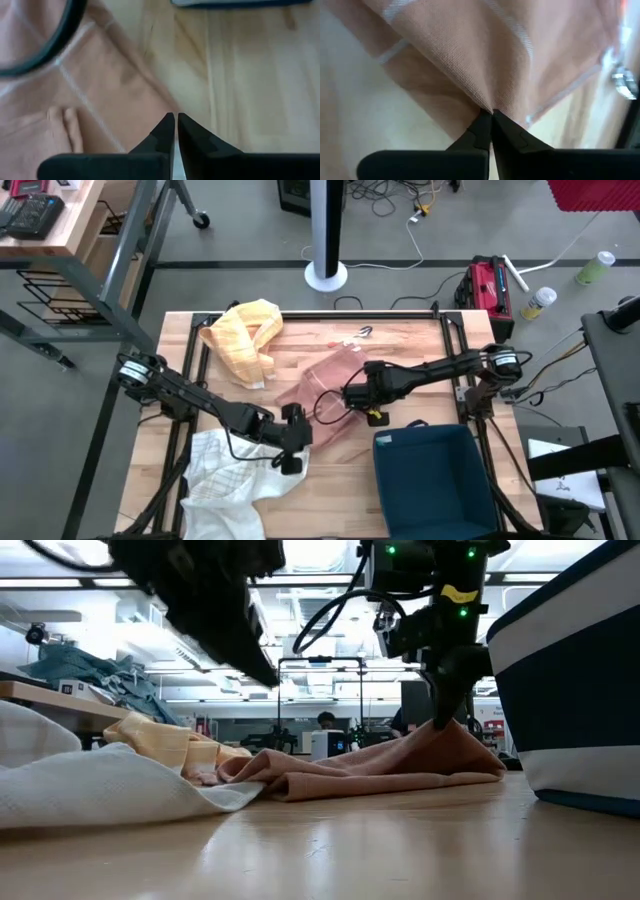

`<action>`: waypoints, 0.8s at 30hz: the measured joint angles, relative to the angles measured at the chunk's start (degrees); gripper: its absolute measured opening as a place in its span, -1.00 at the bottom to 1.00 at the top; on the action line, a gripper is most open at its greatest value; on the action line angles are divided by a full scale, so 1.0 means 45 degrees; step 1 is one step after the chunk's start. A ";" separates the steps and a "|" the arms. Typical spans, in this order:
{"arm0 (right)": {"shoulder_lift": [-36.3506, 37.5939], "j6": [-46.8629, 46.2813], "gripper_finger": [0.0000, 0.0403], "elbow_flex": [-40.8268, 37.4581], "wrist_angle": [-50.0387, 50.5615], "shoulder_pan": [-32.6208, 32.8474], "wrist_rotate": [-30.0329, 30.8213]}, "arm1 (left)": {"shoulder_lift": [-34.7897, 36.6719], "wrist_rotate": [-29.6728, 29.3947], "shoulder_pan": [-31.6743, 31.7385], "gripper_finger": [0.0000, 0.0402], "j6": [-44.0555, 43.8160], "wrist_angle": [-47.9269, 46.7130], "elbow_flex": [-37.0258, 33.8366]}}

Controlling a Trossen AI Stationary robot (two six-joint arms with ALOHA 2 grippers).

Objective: Fold towel
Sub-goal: Fold the brown towel

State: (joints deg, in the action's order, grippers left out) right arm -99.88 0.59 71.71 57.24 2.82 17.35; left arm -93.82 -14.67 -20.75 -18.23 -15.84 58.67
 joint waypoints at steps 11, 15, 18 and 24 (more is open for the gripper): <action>-0.0068 -0.0425 -0.53 0.0146 0.1002 0.0011 -0.0126 | -0.0010 -0.0023 0.0154 -0.99 -0.0747 0.1434 -0.1640; 0.0006 -0.1096 -0.43 0.0597 0.1451 0.0011 0.0400 | -0.0010 -0.0731 0.0273 -0.97 -0.0622 0.1434 -0.1650; 0.0006 -0.1469 -0.40 0.1030 0.1654 0.0011 0.0527 | -0.0010 -0.0973 0.0486 -0.99 -0.0425 0.1413 -0.1650; 0.0021 -0.1189 -0.47 0.1414 -0.0235 -0.0054 0.1351 | -0.0015 -0.0955 0.0913 -0.97 -0.0577 0.1276 -0.1782</action>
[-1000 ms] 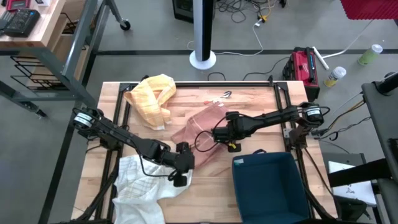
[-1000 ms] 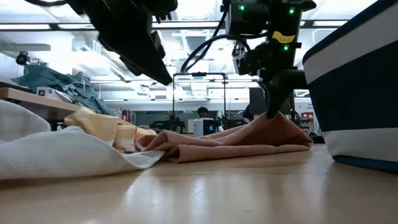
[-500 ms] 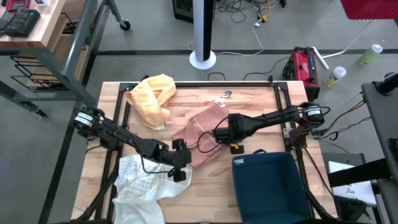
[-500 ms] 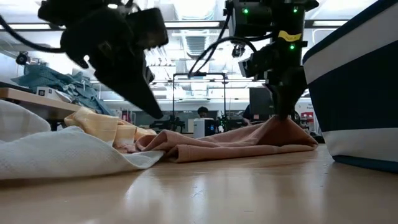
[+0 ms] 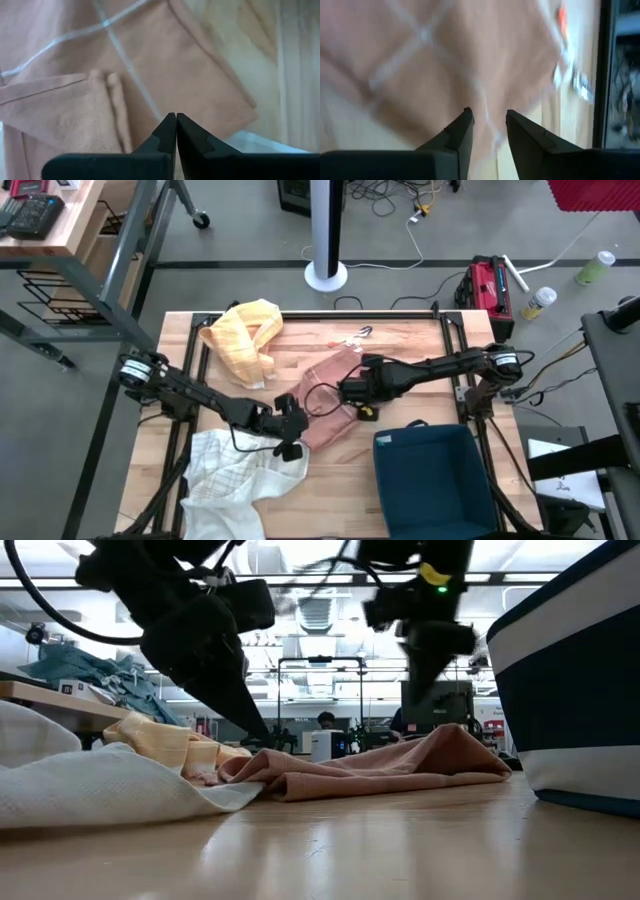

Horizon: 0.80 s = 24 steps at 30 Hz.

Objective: Fold towel
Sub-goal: Fold the brown towel

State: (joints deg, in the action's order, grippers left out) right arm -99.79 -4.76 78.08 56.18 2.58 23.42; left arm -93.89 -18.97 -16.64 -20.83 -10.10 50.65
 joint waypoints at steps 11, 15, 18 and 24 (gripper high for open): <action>-0.0947 0.1052 -0.80 -0.0923 -0.2461 -0.0963 -0.0484 | -0.0175 0.1352 0.0752 -0.95 -0.0485 0.0347 -0.0350; -0.1600 0.1055 -0.90 -0.1275 -0.3144 -0.1062 -0.2195 | -0.0586 0.1383 0.0949 -0.98 -0.0633 0.0175 -0.0207; -0.2075 0.1124 -0.95 -0.1466 -0.3524 -0.1046 -0.2943 | -0.0776 0.0199 0.1219 -1.00 -0.1624 -0.1165 0.0215; -0.2482 0.1023 -1.00 -0.1530 -0.3718 -0.0987 -0.2995 | -0.0425 -0.3150 0.1242 -1.00 -0.3936 -0.4985 0.0954</action>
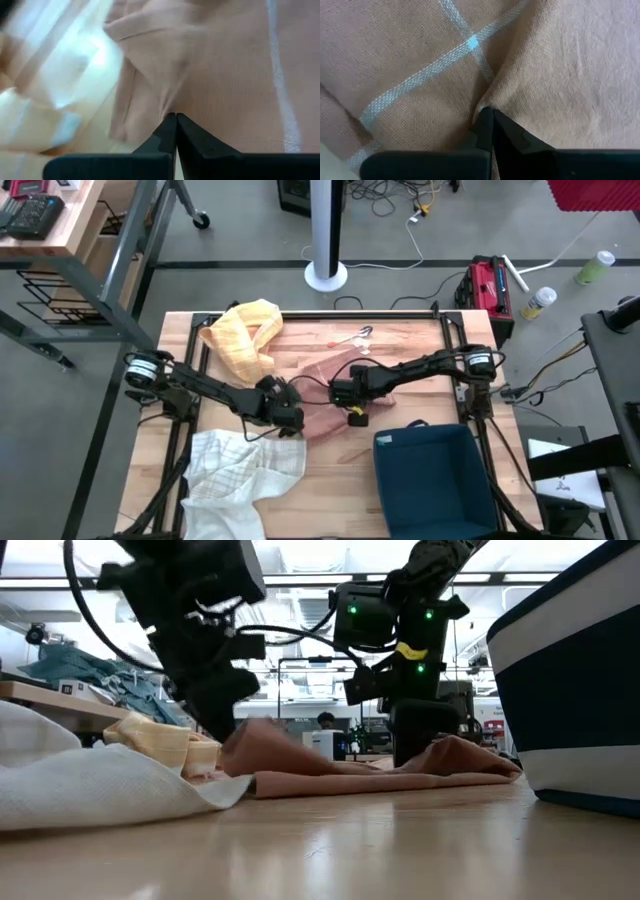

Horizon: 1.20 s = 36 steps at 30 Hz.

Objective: Fold towel
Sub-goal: Fold the brown towel

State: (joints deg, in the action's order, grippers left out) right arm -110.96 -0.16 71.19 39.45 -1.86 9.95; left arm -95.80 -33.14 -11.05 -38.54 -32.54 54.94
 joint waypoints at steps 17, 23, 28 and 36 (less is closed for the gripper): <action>0.0446 -0.0205 -0.99 -0.0006 -0.1049 0.0019 -0.0267 | 0.1037 0.2744 -0.0063 -0.99 0.0456 0.1096 0.0096; 0.1103 -0.0156 -1.00 0.0387 -0.1024 0.0018 -0.0238 | 0.0989 0.4031 -0.0086 -1.00 0.1805 0.3135 0.0013; 0.1707 -0.0150 -0.99 0.0512 0.0611 0.0018 -0.0217 | 0.0430 0.5396 -0.0092 -0.98 0.1845 0.3525 -0.0293; 0.2017 -0.0041 -0.99 0.0294 0.1360 -0.0059 0.0408 | -0.1285 0.7453 -0.0086 -0.99 0.2228 0.4960 -0.0507</action>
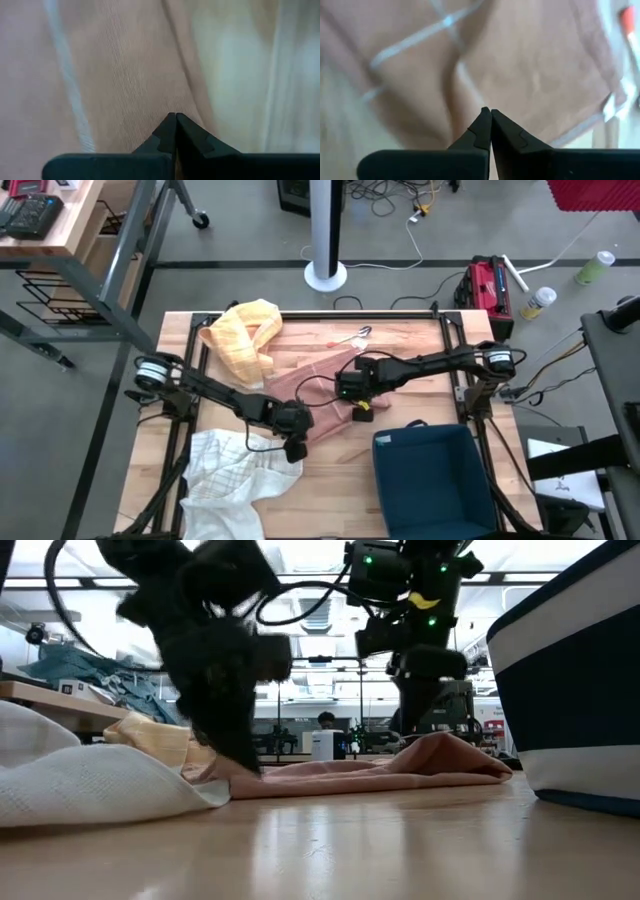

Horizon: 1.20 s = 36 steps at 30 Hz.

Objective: Fold towel
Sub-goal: Fold the brown towel

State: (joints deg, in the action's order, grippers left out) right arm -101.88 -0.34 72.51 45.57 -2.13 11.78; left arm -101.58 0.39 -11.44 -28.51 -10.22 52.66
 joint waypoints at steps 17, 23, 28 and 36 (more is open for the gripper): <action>-0.1750 -0.0800 -0.99 -0.0705 -0.2433 -0.0587 -0.0823 | -0.0150 0.4110 -0.0205 -1.00 -0.0834 -0.1046 0.0005; -0.1471 -0.1313 -0.99 -0.0657 -0.2206 -0.0836 -0.0627 | 0.0023 0.5042 -0.0303 -1.00 -0.1214 -0.3190 0.0018; -0.0805 -0.1112 -0.99 -0.0555 -0.2139 -0.0784 -0.0542 | 0.0566 0.4629 -0.0310 -1.00 -0.0907 -0.3115 -0.0061; -0.0118 -0.0871 -0.99 -0.0595 -0.1336 -0.0232 -0.2854 | 0.1555 0.3069 -0.0293 -1.00 -0.0958 -0.2959 -0.0033</action>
State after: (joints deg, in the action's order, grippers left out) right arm -102.41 -4.26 69.84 39.56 -3.17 -1.06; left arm -94.59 14.20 -12.75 -32.82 -23.53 52.51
